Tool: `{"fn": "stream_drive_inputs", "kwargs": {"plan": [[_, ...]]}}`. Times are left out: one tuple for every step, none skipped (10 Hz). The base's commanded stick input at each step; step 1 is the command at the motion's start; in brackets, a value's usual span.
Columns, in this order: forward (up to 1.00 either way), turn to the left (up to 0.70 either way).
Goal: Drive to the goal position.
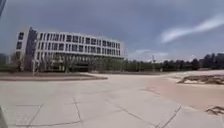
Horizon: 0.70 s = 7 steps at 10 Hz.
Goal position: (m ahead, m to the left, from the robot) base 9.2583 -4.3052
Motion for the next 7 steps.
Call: {"fn": "stream_drive_inputs", "kwargs": {"plan": [[1.00,0.00],[1.00,0.00],[1.00,0.00],[1.00,0.00],[1.00,-0.26],[1.00,-0.37],[1.00,-0.07]]}}
